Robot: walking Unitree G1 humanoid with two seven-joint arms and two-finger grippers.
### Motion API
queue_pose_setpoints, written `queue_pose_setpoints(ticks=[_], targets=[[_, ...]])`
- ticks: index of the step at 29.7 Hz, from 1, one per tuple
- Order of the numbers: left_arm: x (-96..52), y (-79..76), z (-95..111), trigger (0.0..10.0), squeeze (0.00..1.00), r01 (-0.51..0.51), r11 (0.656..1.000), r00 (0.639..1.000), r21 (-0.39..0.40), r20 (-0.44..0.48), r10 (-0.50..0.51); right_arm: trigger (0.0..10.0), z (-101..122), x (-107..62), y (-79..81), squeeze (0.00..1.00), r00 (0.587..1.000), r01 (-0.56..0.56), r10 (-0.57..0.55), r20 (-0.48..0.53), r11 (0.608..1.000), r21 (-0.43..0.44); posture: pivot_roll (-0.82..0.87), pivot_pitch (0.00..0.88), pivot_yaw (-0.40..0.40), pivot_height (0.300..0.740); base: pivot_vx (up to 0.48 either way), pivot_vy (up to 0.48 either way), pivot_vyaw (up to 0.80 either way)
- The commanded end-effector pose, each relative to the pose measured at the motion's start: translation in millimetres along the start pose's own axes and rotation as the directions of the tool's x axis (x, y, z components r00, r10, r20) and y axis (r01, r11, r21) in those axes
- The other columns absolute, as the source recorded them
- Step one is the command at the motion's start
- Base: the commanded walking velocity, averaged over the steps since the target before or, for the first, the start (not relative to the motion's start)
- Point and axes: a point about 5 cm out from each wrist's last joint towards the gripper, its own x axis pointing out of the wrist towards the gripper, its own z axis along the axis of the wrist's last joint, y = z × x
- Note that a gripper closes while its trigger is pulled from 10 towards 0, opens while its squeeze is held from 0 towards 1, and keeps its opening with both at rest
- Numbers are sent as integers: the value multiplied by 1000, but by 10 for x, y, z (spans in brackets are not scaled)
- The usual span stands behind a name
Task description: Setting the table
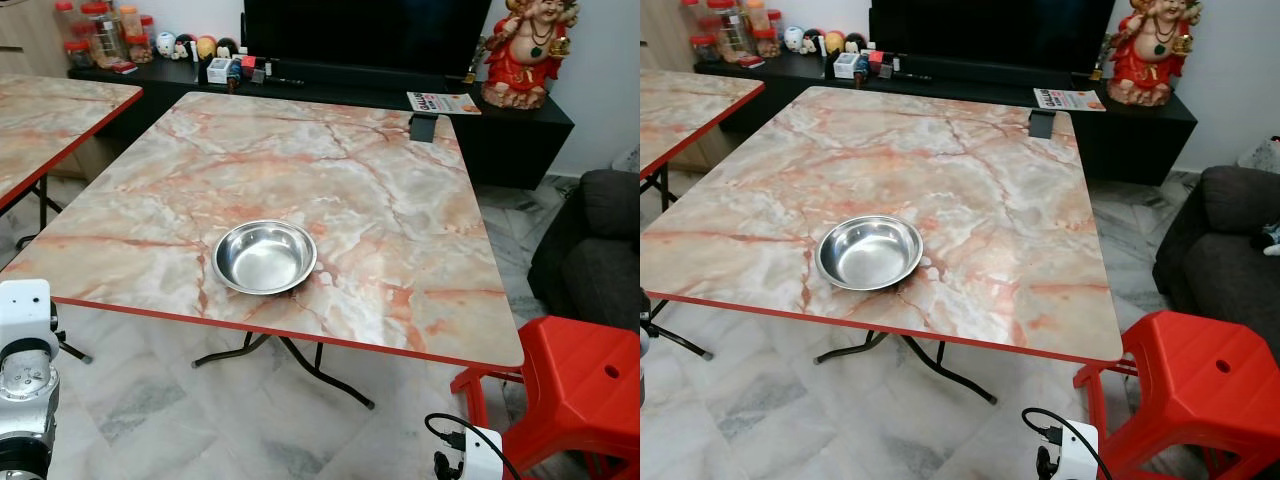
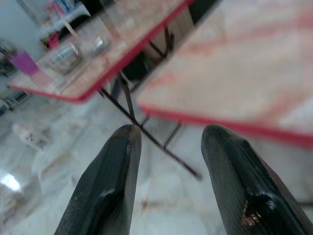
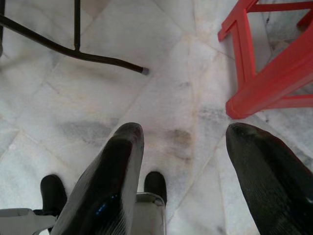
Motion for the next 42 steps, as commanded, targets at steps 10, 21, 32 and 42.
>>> queue_pose_setpoints(ticks=[10, 21, 32, 42], targets=[[-758, -528, -1133, 10000, 0, 233, 964, 828, -129, -494, -266, 10000, -28, -13, -47, 0, 1000, 20, -20, -1, 1000, 12, -11, 0, -14, 740, 0, 0, 0], [-1144, -1278, -1144, 10000, 0, 493, 835, 661, -246, -518, -543, 10000, -16, -10, -69, 0, 1000, 25, -25, -3, 1000, 13, -23, 0, -27, 740, 0, 0, 0], [-1341, -1643, -1064, 10000, 0, 588, 757, 575, -284, -511, -638, 10000, -42, -21, -117, 0, 999, 49, -49, -10, 998, 46, -47, 0, -17, 740, 0, 0, 0], [-1402, -1611, -1137, 10000, 0, 581, 763, 562, -283, -538, -628, 10000, -50, -22, -124, 0, 998, 55, -54, -17, 997, 51, -44, 0, -19, 740, 0, 289, -298]])
